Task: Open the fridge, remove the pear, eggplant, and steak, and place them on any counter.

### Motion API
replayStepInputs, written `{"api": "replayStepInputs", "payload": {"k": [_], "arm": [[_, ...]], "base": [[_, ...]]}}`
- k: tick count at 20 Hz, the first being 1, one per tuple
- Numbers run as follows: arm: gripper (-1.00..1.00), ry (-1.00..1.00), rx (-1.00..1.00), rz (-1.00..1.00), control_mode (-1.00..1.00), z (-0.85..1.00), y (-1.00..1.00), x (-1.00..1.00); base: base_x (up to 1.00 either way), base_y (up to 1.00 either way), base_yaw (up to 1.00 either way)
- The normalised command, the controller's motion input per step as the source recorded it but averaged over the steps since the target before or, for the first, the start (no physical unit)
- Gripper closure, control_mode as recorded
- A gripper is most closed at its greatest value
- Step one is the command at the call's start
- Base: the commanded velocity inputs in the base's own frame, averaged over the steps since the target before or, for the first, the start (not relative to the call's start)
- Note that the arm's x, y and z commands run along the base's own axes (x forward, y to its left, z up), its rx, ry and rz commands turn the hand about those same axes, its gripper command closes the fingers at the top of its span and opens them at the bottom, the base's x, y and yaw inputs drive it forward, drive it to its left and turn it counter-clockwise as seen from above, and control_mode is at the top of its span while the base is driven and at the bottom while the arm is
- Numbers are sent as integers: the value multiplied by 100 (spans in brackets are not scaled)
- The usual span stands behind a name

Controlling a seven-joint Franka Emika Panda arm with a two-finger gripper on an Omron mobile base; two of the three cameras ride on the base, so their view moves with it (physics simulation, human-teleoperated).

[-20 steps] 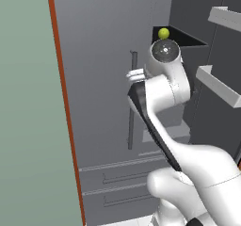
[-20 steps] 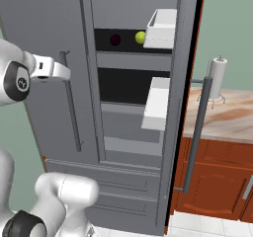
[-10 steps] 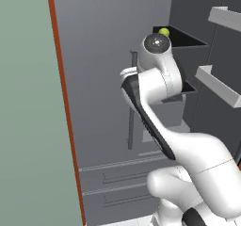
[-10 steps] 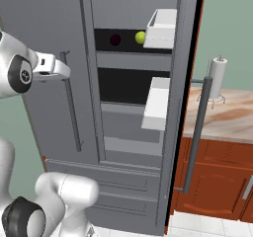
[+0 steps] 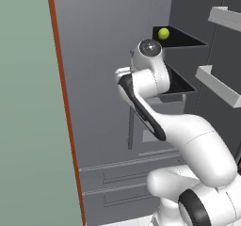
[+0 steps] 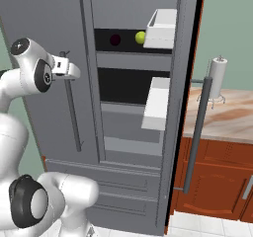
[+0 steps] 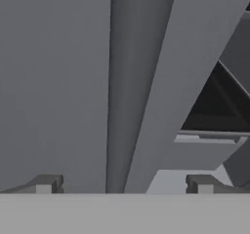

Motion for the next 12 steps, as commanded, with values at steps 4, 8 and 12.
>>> {"api": "replayStepInputs", "payload": {"k": [4, 8, 12], "arm": [[-100, 0, 2, 0, -100, -20, 8, 73], [-100, 0, 0, 0, -100, -26, 25, 60], [-100, 0, 0, 0, -100, -25, 13, 51]], "base": [[0, 0, 0], [0, 0, 0], [0, 0, 0]]}}
